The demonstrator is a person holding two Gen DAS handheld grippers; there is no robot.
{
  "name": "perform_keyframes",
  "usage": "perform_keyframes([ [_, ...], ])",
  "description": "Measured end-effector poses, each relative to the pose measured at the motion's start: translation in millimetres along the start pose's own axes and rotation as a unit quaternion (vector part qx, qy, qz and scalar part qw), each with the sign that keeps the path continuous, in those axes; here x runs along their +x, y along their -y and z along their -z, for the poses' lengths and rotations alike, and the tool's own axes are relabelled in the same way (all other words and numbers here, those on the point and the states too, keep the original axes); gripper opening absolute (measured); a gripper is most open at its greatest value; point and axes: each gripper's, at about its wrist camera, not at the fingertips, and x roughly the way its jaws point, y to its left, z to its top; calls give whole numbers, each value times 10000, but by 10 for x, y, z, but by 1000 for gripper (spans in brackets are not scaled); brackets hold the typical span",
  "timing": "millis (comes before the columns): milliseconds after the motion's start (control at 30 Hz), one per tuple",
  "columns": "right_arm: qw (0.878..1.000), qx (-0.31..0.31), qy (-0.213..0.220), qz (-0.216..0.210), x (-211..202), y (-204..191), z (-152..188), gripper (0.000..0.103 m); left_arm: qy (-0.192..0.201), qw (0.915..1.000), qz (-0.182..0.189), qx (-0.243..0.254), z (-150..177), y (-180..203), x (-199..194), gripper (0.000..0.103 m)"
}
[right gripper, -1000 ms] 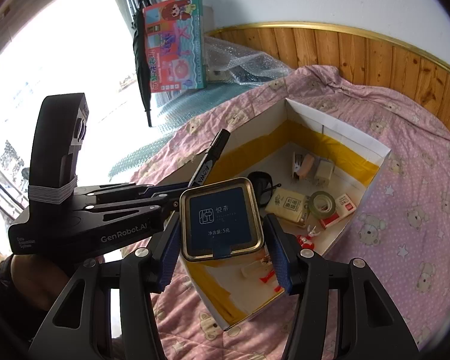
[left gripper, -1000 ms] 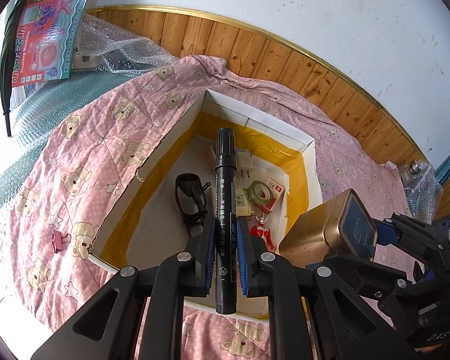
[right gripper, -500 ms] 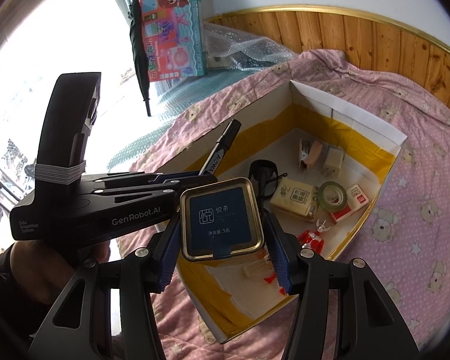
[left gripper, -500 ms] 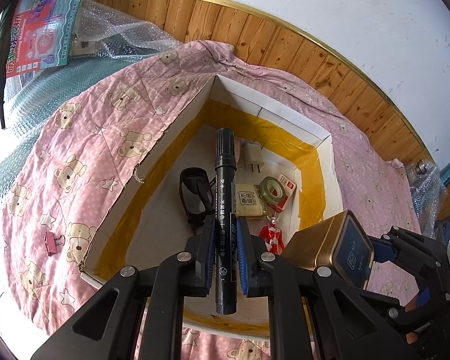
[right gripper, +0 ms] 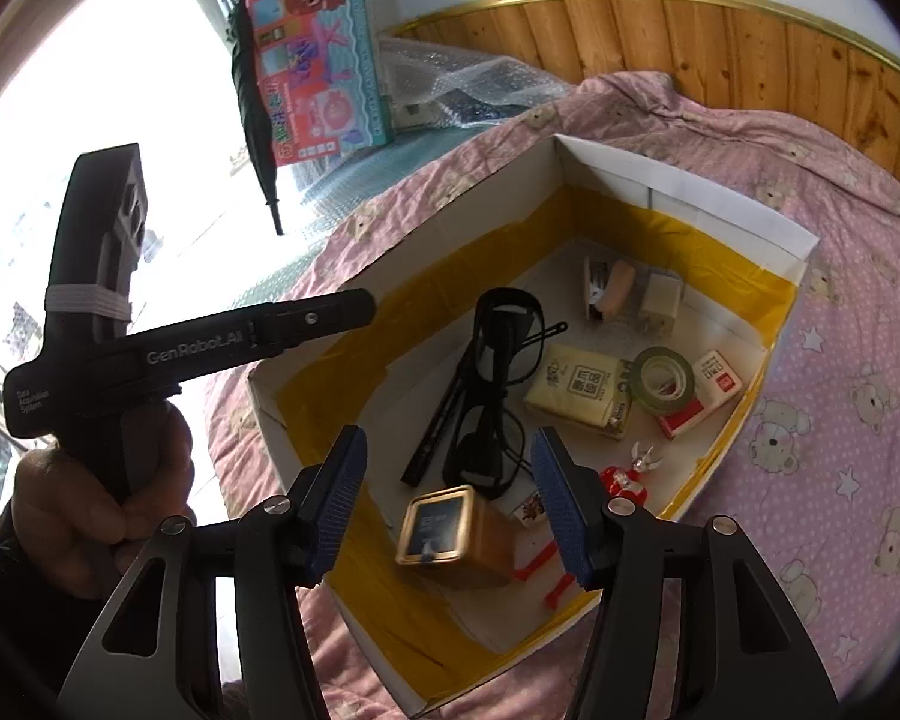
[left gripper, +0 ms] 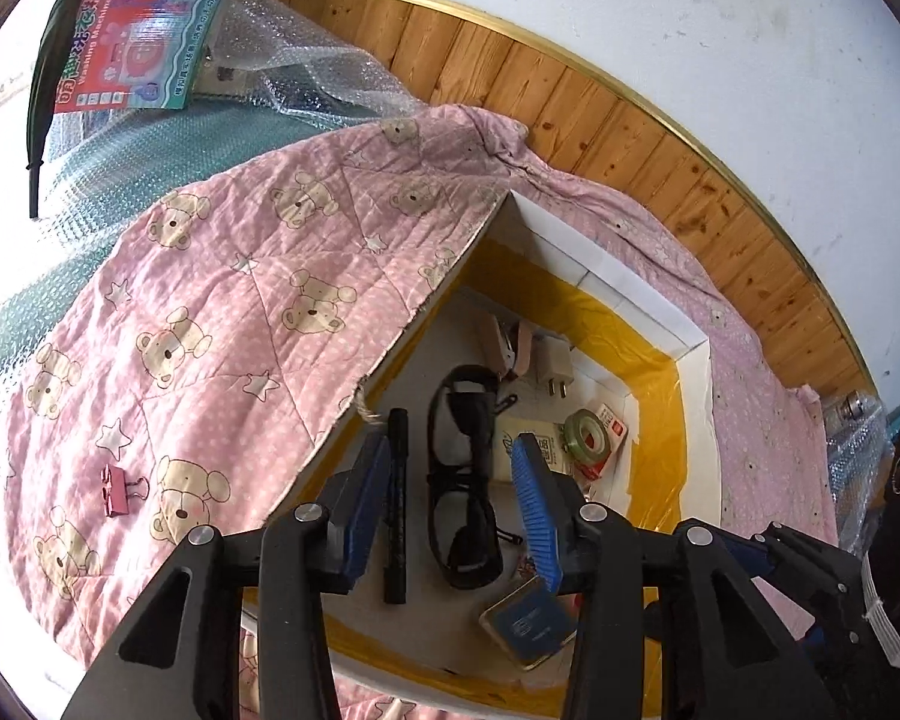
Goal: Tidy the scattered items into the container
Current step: 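Lower both tools into the box and open them to release items, then withdraw both open tools up from the box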
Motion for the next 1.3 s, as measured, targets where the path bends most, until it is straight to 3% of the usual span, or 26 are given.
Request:
perform_keyframes([
  [233,9998,73,53,171,-119,76,-20,60,-58,9999,90,16,-20,-16,-40,44],
  [567,9974,-515,-177,479,-208,-47,-6,60,-411,9978,-124,511,137,229,-23,45],
  [633,9964,-617,-220,535,-240,-55,-9,60,-435,9973,-148,570,152,261,-45,50],
  [1300,9818,-1251,-969,1054,-323,-141,41,60,-619,9950,-151,768,256,389,-314,63],
])
